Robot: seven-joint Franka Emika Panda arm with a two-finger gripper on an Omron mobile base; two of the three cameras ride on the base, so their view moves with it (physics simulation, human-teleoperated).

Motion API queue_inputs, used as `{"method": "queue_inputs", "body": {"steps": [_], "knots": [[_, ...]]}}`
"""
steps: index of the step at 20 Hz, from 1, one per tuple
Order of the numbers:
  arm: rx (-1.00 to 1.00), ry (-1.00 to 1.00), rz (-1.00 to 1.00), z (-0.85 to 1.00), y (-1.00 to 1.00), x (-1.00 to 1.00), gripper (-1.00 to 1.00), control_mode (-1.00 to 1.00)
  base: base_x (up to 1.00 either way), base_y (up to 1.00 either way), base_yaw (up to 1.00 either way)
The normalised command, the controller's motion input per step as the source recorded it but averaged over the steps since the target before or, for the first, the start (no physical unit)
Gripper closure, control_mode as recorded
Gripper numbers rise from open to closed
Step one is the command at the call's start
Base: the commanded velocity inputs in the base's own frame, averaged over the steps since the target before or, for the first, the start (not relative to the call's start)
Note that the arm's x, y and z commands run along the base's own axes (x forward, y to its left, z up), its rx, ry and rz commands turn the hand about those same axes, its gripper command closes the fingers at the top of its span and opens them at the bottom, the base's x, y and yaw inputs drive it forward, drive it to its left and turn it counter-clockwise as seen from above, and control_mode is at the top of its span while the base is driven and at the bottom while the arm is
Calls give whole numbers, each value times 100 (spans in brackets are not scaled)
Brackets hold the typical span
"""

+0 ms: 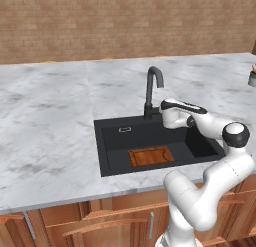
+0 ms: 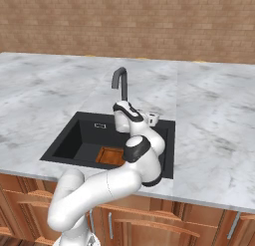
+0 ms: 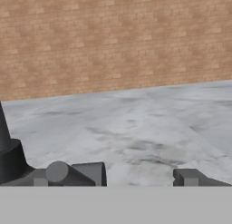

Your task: Turn on the sink faucet with hot water and rinse the cutting board for ten seconds, then turn off the faucet. Push the cutting board to reach the water if necessary.

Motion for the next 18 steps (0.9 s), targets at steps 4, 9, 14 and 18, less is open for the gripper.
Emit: {"method": "queue_inputs", "body": {"steps": [4,9,14,18], "knots": [[0,0,0,0,-1,0,-100,-100,0,0,0],[0,0,0,0,-5,0,-100,-100,0,0,0],[0,0,0,0,-8,0,-100,-100,0,0,0],[0,0,0,0,-20,0,-100,-100,0,0,0]]}}
